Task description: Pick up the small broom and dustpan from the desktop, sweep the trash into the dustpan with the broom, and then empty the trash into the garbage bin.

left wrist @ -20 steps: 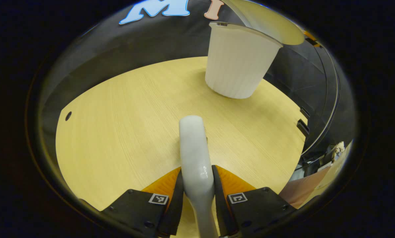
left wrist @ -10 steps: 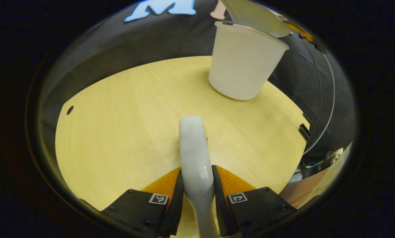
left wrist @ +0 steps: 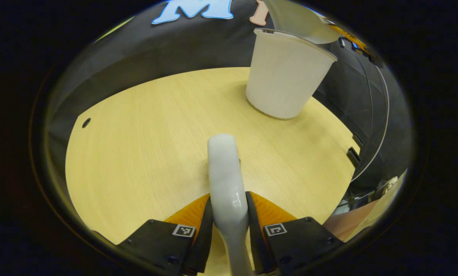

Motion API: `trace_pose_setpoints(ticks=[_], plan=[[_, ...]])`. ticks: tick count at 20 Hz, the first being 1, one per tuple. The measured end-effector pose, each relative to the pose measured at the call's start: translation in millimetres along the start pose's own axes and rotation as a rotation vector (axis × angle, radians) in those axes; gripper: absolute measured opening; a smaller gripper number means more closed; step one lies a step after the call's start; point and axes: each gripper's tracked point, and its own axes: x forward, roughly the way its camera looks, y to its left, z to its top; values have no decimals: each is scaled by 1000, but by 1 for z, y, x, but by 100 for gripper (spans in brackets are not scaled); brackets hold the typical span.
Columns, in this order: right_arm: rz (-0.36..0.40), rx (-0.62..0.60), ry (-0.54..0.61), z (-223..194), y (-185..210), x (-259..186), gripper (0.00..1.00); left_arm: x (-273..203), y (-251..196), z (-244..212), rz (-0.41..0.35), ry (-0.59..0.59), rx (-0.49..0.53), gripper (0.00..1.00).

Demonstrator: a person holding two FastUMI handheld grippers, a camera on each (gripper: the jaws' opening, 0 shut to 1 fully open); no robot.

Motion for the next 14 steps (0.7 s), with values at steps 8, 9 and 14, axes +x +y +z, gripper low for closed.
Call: trace_pose_setpoints(ticks=[8,9,14], plan=[[-74,-238,32,-27,-25,7,29,-20,19,-20,45,-37,-48,53],[-83,-258,38,-31,-28,6,29,-24,22,-23,48,-39,-52,53],[-144,-351,44,-47,-46,7,29,-41,40,-43,72,-49,-66,51]])
